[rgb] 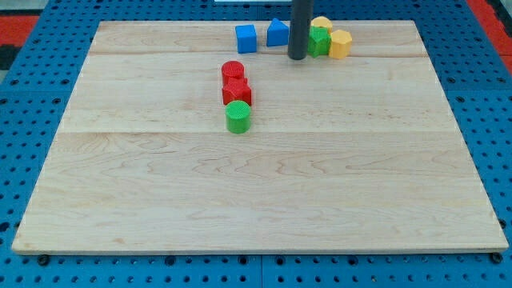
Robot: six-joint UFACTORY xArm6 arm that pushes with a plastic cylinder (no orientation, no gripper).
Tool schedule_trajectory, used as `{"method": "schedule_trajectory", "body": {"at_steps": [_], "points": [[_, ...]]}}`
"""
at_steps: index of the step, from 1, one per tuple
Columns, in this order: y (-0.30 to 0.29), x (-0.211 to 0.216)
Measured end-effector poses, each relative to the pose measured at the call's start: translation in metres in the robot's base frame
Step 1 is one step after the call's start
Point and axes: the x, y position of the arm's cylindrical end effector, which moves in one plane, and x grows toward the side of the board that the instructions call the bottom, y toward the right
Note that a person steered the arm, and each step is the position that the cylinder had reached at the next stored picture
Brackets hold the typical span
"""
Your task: Point at the blue cube
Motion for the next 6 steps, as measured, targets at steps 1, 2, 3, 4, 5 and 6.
{"method": "schedule_trajectory", "body": {"at_steps": [1,2,3,4,5,6], "points": [[-0.045,0.000],[-0.093,0.000],[-0.142,-0.010],[-0.157,-0.047],[-0.141,-0.081],[-0.111,-0.093]]}}
